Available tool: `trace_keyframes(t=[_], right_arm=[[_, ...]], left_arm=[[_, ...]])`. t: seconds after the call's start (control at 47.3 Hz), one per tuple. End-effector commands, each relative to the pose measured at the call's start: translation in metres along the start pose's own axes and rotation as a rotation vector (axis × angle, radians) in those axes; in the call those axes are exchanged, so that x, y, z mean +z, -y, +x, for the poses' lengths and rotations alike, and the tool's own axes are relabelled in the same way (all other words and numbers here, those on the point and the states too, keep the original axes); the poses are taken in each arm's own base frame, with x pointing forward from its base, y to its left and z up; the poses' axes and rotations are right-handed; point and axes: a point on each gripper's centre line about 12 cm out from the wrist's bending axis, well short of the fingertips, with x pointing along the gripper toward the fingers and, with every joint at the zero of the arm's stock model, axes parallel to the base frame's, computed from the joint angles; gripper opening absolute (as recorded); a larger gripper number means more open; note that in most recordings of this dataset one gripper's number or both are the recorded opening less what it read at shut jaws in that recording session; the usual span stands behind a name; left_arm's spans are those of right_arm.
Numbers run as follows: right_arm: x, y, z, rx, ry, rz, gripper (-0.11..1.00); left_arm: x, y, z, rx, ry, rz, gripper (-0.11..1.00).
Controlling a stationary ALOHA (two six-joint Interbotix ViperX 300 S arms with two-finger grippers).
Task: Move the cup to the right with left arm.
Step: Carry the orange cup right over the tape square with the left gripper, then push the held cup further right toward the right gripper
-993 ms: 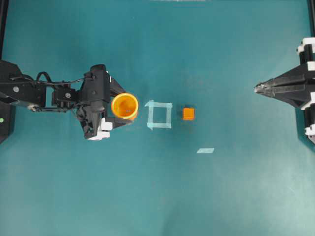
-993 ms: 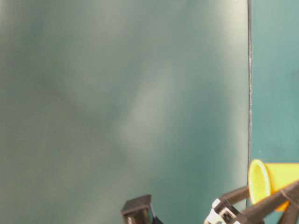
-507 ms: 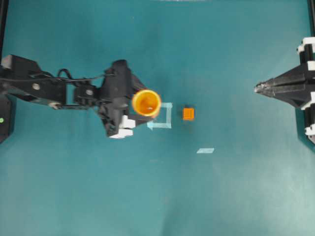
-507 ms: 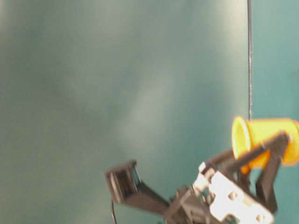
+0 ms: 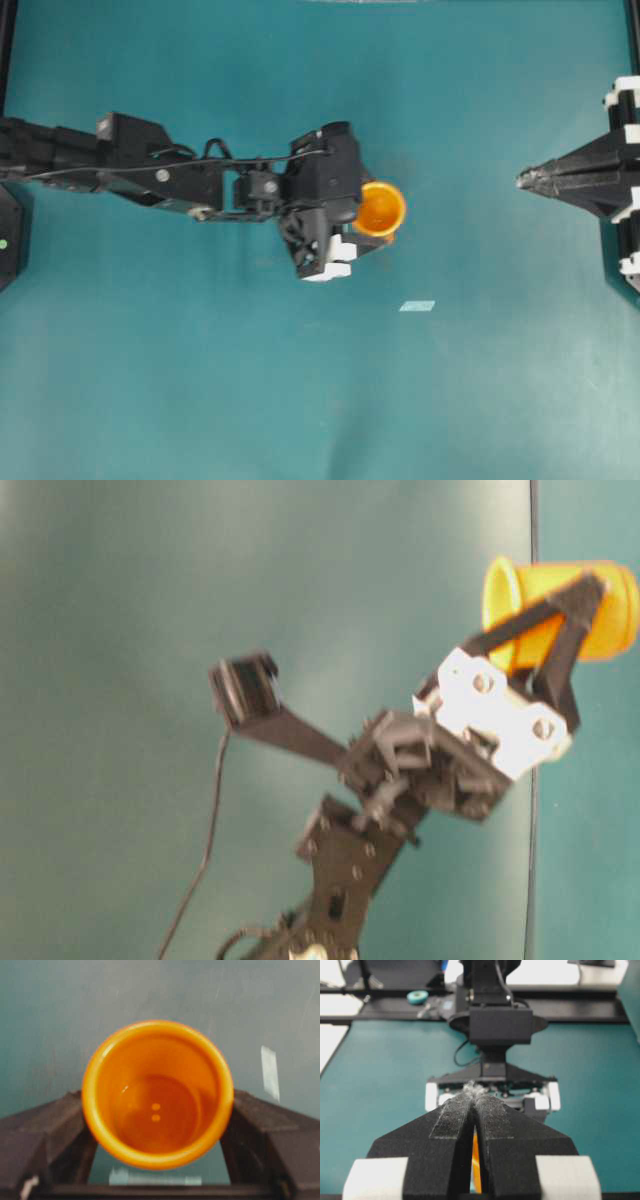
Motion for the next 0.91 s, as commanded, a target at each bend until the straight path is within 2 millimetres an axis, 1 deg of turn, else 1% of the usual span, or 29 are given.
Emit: trace_keyframes(t=[0.0,0.169,0.401,0.676,0.887], right_arm=[[0.015,0.0,0.001,0.001,0.041,-0.002,0.0],[0.015,0.0,0.001,0.0,0.041,-0.003,0.0],[0.016,0.0,0.001,0.001,0.044,-0.008,0.0],[0.017,0.0,0.001,0.001,0.049,-0.009,0.0],[0.018,0.0,0.0,0.001,0.054,-0.012,0.0]], left_arm=[[0.027,0.004,0.005,-0.007,0.054,0.013,0.69],[0.037,0.009,0.022,-0.015,0.046,0.033,0.69],[0.043,0.015,0.047,-0.025,0.013,0.041,0.69],[0.061,0.016,0.071,-0.023,0.039,0.043,0.69],[0.064,0.016,0.09,-0.022,0.013,0.043,0.68]])
